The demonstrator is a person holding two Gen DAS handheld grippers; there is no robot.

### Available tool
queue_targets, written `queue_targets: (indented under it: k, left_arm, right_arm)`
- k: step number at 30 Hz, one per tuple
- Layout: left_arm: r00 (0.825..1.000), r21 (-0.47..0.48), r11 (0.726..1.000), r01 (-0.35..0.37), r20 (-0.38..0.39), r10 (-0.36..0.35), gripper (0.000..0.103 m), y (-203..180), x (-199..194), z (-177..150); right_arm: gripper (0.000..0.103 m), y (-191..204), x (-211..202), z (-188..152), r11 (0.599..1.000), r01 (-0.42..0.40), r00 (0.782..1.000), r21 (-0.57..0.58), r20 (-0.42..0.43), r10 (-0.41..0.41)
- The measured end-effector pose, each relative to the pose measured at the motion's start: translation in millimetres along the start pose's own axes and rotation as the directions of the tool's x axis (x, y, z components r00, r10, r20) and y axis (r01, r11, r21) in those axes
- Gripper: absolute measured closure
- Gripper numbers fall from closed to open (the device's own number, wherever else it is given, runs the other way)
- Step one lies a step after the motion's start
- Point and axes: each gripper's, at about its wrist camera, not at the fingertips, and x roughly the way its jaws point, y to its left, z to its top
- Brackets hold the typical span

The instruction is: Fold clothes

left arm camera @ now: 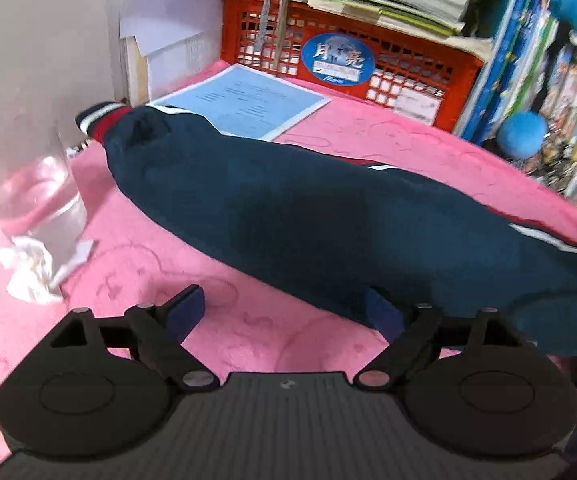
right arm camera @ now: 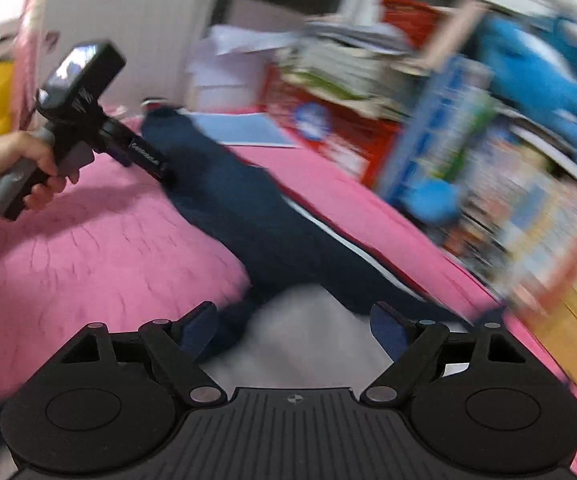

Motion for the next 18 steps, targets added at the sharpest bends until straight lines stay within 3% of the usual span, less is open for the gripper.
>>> queue_targets:
  k: [1,3,7,9,11,13,14,15,17,18]
  left_arm:
    - [1.0,-0.012,1.0,0.014,0.009,-0.014,0.011,3,0,0]
    - [0.999,-0.027,0.999,0.034,0.033,-0.034,0.008,7,0,-3]
    - [0.996,-0.013,1.0,0.01,0.084,-0.009,0.002,2,6,-5]
    - [0.996,0.002,1.0,0.005,0.094,-0.005,0.0,-2,8,-5]
    - [0.995,0.013,1.0,0.016,0.1,-0.017,0.0,0,9,-5]
    - [0.994,0.002,1.0,0.029,0.106,-0.029,0.0,8,9,-3]
    - [0.994,-0.01,0.999,0.031,0.109,-0.029,0.0,12,9,-2]
    - [0.994,-0.031,0.999,0.022,0.112,-0.018,0.0,16,10,0]
    - [0.993,-0.076,0.997,-0.006,0.116,0.015,0.0,22,14,6]
    - [0.993,-0.095,0.995,-0.024,0.116,0.035,0.0,23,16,9]
  right_arm:
    - [0.036,6,20,8,1.0,0.002,1.0,0.005,-0.029,-0.002]
    - [0.097,16,59,24,1.0,0.012,0.996,0.019,-0.089,-0.01]
    - [0.097,22,106,45,0.992,0.042,0.987,0.12,-0.162,-0.022]
    - [0.094,25,110,47,0.995,-0.017,0.987,0.101,-0.156,0.033]
    - [0.084,14,96,41,0.989,-0.103,0.984,0.107,-0.133,0.116]
    - [0.05,2,82,35,0.976,-0.183,0.974,0.117,-0.109,0.196]
    - [0.041,-12,73,32,0.969,-0.194,0.973,0.154,-0.096,0.21]
    - [0.033,-29,66,29,0.968,-0.166,0.98,0.186,-0.081,0.183]
    - [0.03,-64,51,23,0.963,-0.097,0.991,0.252,-0.061,0.116]
    - [0.026,-84,52,19,0.959,0.01,0.996,0.285,-0.084,0.014]
